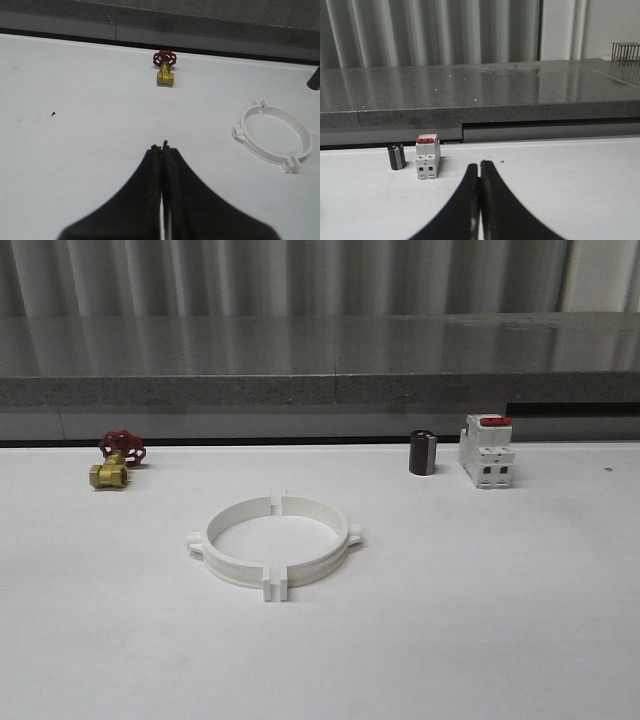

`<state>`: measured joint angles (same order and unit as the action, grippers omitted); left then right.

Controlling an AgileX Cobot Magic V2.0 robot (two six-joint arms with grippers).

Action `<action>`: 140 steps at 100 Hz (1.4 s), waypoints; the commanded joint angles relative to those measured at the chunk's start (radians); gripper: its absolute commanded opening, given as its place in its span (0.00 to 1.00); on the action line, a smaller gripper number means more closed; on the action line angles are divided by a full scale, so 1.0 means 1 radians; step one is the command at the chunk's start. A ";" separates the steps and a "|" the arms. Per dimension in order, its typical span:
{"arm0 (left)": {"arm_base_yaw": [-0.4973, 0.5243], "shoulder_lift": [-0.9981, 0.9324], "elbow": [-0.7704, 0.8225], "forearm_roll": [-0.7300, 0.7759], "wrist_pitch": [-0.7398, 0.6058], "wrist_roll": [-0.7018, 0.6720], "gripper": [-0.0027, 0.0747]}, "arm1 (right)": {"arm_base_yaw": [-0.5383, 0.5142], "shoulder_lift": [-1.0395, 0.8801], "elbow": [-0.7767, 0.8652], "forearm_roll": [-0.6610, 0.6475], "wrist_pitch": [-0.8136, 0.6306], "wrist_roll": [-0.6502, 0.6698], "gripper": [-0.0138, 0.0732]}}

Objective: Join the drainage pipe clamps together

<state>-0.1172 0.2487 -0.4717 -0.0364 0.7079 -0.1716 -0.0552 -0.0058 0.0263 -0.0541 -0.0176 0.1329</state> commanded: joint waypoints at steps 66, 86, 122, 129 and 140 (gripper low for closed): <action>0.002 0.010 -0.025 -0.004 -0.077 -0.002 0.01 | -0.005 -0.025 -0.014 -0.016 -0.077 -0.010 0.08; 0.002 0.010 -0.025 -0.004 -0.077 -0.002 0.01 | -0.005 -0.025 -0.014 -0.016 -0.077 -0.010 0.08; 0.004 -0.037 0.082 0.036 -0.252 0.026 0.01 | -0.005 -0.025 -0.014 -0.016 -0.076 -0.010 0.08; 0.030 -0.070 0.155 0.026 -0.394 0.107 0.01 | -0.005 -0.025 -0.014 -0.016 -0.076 -0.010 0.08; 0.070 -0.140 0.255 0.013 -0.470 0.120 0.01 | -0.005 -0.025 -0.014 -0.016 -0.076 -0.010 0.08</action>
<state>-0.0722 0.1418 -0.2493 -0.0104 0.3838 -0.0743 -0.0552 -0.0104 0.0276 -0.0581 -0.0140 0.1329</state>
